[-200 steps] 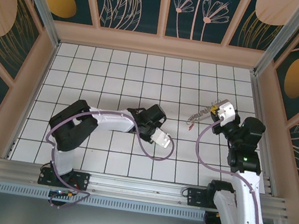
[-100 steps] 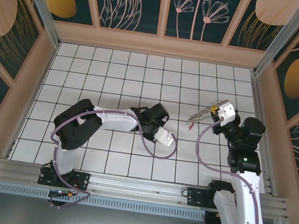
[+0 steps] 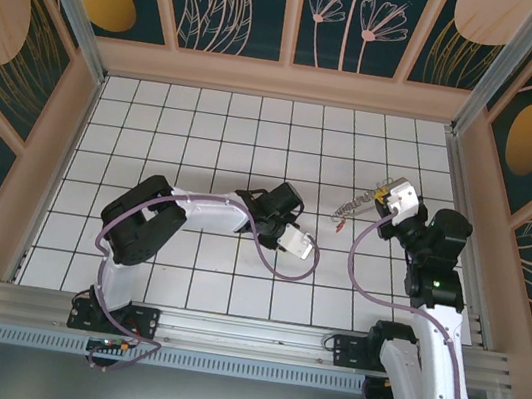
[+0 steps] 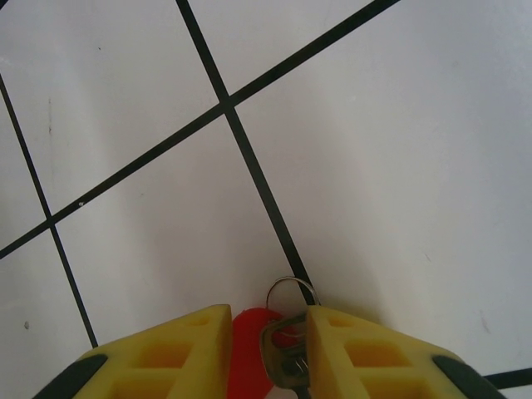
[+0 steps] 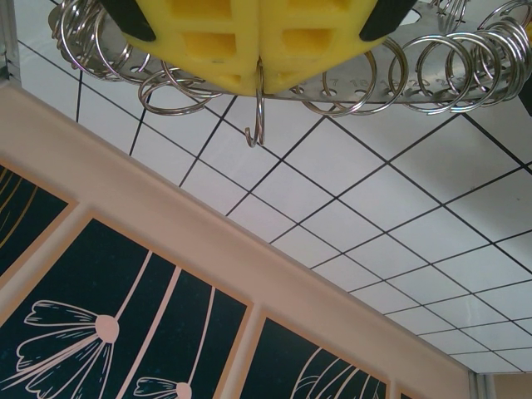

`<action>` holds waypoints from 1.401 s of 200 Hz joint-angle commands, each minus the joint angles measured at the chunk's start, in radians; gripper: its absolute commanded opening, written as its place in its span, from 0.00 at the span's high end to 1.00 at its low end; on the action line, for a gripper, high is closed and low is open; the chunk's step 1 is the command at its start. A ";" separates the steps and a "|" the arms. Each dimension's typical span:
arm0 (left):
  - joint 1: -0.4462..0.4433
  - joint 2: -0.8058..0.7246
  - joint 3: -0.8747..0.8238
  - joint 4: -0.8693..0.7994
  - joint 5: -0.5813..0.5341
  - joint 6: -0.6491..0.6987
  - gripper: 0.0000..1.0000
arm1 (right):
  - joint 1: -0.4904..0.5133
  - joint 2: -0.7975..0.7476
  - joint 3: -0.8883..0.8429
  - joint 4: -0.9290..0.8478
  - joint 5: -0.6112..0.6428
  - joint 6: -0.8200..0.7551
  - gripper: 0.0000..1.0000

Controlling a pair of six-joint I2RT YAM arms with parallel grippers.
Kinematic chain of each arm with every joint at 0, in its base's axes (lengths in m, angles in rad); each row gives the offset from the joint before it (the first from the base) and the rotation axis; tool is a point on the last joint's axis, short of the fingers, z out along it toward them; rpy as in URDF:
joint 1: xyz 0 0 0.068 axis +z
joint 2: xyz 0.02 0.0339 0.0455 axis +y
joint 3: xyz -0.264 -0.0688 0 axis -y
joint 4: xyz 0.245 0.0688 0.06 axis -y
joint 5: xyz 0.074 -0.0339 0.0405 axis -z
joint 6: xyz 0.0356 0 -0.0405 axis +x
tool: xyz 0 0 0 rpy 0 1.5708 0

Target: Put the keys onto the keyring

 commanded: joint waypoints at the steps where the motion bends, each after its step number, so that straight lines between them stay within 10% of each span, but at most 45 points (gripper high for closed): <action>1: 0.005 0.004 -0.022 0.003 0.014 0.010 0.66 | -0.005 -0.017 0.002 0.022 0.007 -0.007 1.00; 96: 0.013 0.005 -0.030 0.008 -0.008 0.030 0.62 | -0.006 -0.019 0.000 0.020 0.004 -0.006 1.00; 242: 0.027 0.048 0.029 -0.020 -0.023 0.004 0.93 | -0.005 -0.025 -0.003 0.017 0.010 -0.007 1.00; 280: 0.029 0.040 0.023 -0.006 -0.015 -0.023 0.71 | -0.006 -0.024 -0.004 0.017 0.012 -0.007 1.00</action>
